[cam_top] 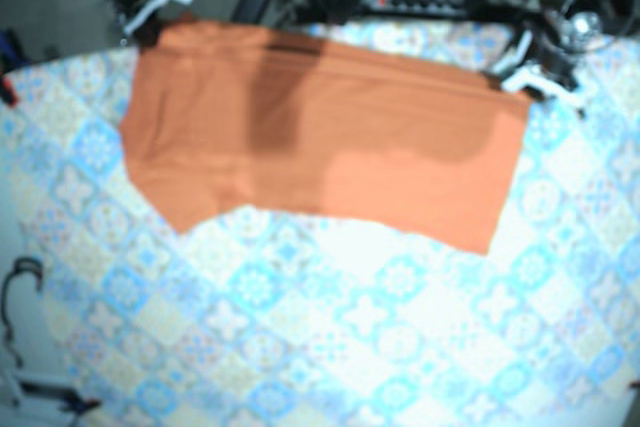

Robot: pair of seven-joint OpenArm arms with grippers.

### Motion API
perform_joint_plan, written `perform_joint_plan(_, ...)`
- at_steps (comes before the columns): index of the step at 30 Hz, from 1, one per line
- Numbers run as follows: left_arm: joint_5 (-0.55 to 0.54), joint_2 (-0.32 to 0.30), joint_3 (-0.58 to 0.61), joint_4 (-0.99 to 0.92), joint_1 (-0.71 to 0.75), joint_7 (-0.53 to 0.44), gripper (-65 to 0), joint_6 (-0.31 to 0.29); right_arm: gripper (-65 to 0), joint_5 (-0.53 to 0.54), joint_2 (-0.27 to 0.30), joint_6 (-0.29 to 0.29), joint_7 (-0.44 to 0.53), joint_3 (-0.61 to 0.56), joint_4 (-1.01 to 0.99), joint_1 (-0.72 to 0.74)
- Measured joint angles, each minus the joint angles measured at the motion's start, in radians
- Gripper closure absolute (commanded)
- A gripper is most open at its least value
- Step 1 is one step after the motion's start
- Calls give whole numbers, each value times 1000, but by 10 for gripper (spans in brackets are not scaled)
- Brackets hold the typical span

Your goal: Fold the T-shirt properly

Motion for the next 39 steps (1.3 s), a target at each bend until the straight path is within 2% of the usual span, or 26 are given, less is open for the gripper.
perform_joint_plan(19, 3, 3, 41, -39, -123, 3, 0, -5, 0, 0, -5, -1, -3, 0, -2, 19)
perform_joint_plan(26, 3, 3, 99, -75, -180, -1, 0, -2, 0, 0, -5, -1, -4, 0, -3, 22)
perform_joint_plan(34, 56, 4, 138, -98, -197, -1, 0, 1, 0, 0, -5, 0, -4, 0, -3, 21)
perform_joint_plan(39, 56, 5, 143, -98, -188, 2, -78, -4, 0, 0, -5, 0, -4, 0, -3, 21)
